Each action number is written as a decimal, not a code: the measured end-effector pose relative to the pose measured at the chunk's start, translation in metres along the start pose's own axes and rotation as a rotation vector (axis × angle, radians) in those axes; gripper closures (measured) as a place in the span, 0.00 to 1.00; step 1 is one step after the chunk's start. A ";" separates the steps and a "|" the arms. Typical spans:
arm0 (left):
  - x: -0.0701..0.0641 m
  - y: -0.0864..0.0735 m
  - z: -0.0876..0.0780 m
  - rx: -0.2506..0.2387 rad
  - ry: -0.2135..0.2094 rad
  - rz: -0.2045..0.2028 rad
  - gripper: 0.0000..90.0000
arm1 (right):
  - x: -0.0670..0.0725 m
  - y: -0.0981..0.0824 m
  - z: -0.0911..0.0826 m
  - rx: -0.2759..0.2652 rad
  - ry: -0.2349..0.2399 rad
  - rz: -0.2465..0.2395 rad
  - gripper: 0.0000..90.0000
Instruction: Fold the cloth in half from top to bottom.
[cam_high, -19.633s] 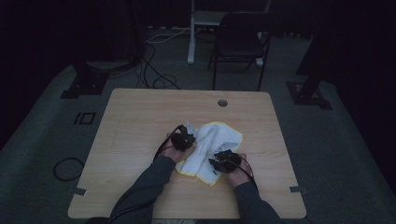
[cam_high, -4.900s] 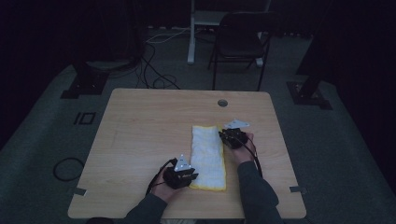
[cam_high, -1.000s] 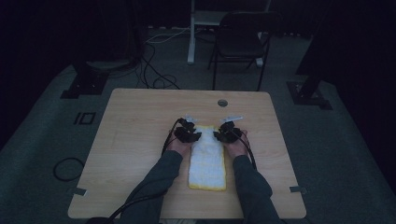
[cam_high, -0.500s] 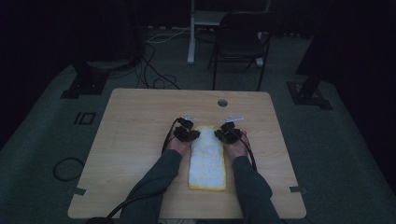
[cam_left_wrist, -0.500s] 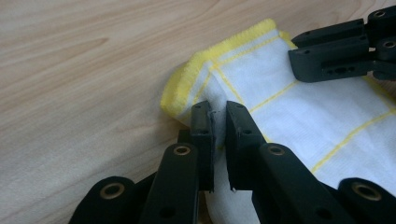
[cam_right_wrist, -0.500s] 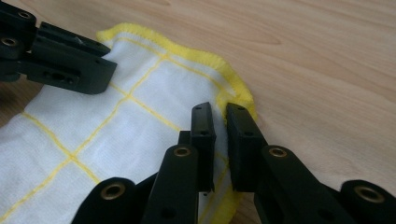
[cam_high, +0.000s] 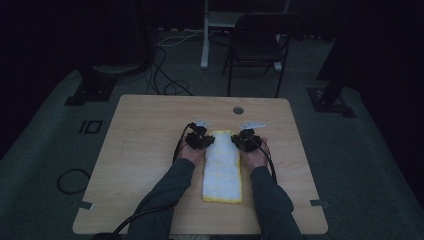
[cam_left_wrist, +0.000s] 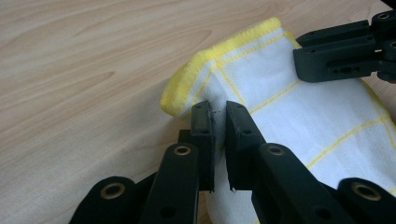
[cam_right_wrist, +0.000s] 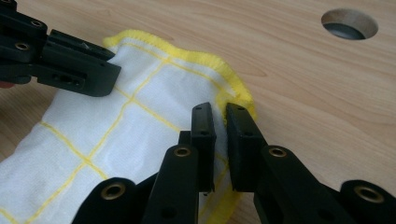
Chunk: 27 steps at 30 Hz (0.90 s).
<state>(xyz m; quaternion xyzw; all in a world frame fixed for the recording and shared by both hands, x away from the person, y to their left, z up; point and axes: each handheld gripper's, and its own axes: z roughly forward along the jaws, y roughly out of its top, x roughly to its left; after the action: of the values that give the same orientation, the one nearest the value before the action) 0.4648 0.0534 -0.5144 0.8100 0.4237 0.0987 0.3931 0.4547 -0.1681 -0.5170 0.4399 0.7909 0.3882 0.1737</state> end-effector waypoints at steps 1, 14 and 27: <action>0.000 0.001 -0.001 -0.002 -0.001 0.001 0.93 | 0.000 0.001 -0.001 -0.003 0.000 -0.001 0.92; -0.006 0.012 -0.018 -0.057 -0.007 0.036 0.93 | 0.000 0.009 -0.016 -0.050 0.004 -0.015 0.92; -0.017 0.010 -0.040 -0.101 -0.004 0.091 0.92 | 0.007 0.009 -0.036 -0.113 0.027 -0.041 0.92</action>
<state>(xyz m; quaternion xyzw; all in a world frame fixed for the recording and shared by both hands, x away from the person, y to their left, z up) 0.4404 0.0594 -0.4777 0.8076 0.3803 0.1361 0.4296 0.4337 -0.1757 -0.4870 0.4077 0.7789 0.4345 0.1958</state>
